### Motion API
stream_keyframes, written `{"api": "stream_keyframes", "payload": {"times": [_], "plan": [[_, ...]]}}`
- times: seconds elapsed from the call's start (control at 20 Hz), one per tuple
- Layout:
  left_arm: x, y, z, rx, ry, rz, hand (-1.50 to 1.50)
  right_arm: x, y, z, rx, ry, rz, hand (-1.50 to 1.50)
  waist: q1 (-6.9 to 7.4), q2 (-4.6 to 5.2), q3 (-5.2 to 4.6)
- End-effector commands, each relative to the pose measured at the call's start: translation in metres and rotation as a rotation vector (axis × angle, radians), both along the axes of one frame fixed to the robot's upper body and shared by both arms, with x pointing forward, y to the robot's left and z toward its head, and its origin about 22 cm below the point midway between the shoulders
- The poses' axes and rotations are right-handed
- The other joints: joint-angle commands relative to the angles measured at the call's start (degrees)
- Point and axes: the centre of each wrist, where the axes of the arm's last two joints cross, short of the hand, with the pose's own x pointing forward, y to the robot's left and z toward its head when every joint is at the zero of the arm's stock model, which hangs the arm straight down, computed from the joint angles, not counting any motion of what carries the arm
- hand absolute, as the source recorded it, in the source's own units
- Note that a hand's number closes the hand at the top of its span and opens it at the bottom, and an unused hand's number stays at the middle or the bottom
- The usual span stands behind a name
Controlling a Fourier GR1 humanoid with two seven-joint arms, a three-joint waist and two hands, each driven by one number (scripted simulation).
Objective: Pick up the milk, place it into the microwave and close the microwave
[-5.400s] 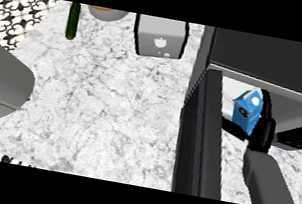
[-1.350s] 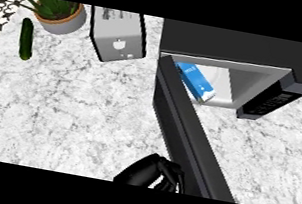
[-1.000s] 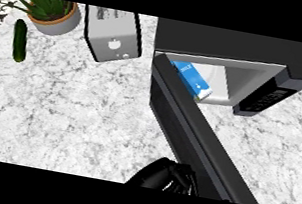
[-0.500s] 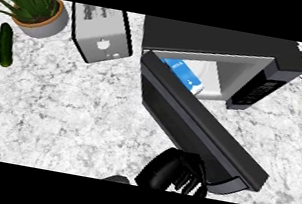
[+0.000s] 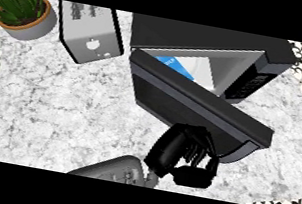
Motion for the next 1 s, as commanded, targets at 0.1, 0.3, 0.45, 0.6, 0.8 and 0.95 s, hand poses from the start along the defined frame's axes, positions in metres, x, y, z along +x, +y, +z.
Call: {"api": "stream_keyframes", "payload": {"times": [0.1,0.3,0.45,0.6,0.8,0.95], "plan": [[0.034,-0.005,0.021,-0.034,-0.050,0.120,1.50,0.003,-0.001,0.015,-0.003,-0.014,0.041,-1.50,-1.55,0.73,0.01],[0.055,-0.007,0.036,-0.044,-0.065,0.163,1.50,0.002,0.003,0.019,0.015,-0.015,0.047,-1.50,-2.88,1.08,-0.01],[0.071,-0.007,0.046,-0.061,-0.057,0.193,1.50,0.003,-0.004,0.025,-0.009,-0.010,0.046,-1.50,-3.17,1.35,0.07],[0.081,-0.006,0.053,-0.086,-0.041,0.219,1.50,0.001,-0.002,0.024,0.008,-0.004,0.057,-1.50,-4.02,1.57,0.11],[0.093,-0.004,0.058,-0.106,-0.036,0.254,1.50,0.008,-0.002,0.031,0.007,-0.016,0.048,-1.50,-4.00,2.19,0.08],[0.105,-0.001,0.064,-0.137,-0.021,0.294,1.50,0.008,-0.005,0.037,-0.005,-0.029,0.060,-1.50,-4.99,2.30,0.11]]}}
